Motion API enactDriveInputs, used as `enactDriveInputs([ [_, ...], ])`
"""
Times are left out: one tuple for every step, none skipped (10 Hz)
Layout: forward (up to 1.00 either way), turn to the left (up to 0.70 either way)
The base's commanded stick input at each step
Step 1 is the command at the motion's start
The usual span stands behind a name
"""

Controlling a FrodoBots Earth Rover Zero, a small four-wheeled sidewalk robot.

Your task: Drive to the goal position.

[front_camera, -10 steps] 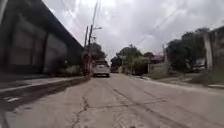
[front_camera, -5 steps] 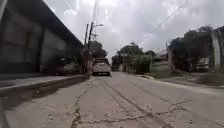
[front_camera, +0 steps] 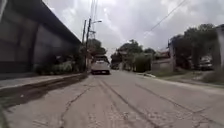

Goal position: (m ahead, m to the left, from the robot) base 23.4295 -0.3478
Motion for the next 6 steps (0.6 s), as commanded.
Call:
enactDriveInputs([
  [1.00, 0.00],
  [1.00, 0.00],
  [1.00, 0.00],
  [1.00, -0.07],
  [1.00, -0.20],
  [1.00, 0.00],
])
